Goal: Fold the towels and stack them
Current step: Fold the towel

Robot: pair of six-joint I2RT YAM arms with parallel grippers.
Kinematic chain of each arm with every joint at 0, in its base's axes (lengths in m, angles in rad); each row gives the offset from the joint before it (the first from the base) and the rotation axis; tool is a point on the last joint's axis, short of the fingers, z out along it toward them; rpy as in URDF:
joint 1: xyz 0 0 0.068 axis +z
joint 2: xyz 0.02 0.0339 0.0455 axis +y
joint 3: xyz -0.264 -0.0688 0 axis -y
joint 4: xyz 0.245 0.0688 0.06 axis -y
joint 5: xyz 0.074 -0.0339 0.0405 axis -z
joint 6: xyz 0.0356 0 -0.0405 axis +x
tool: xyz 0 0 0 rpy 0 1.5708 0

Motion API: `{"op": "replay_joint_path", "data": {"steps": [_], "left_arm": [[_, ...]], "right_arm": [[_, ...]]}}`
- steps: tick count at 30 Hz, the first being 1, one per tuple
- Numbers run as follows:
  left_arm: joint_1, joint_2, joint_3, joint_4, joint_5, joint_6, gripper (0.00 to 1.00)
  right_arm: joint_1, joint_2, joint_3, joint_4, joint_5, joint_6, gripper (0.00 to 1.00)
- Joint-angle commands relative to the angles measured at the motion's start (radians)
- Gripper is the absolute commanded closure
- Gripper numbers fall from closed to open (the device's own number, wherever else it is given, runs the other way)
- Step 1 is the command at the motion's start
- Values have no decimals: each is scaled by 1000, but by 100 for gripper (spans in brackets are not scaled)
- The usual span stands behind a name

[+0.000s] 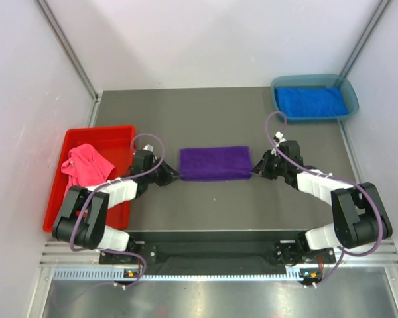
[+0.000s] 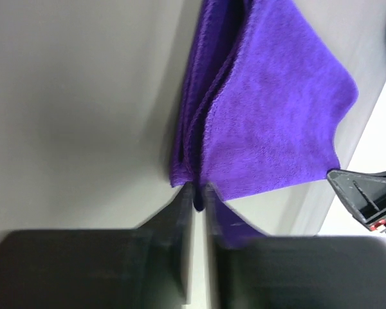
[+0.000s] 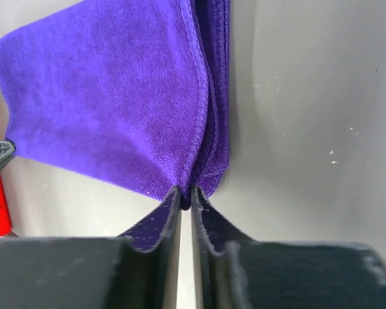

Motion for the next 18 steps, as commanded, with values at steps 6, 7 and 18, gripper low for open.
{"op": "replay_joint_path", "data": {"steps": [6, 7, 18], "left_arm": [[-4, -57, 26, -34, 0, 79, 64], [-4, -72, 40, -63, -6, 93, 64], [-5, -122, 263, -306, 0, 213, 72]], "right_arm": [[11, -62, 17, -27, 82, -19, 64], [11, -79, 24, -43, 103, -24, 62], [49, -156, 136, -144, 146, -33, 66]]}}
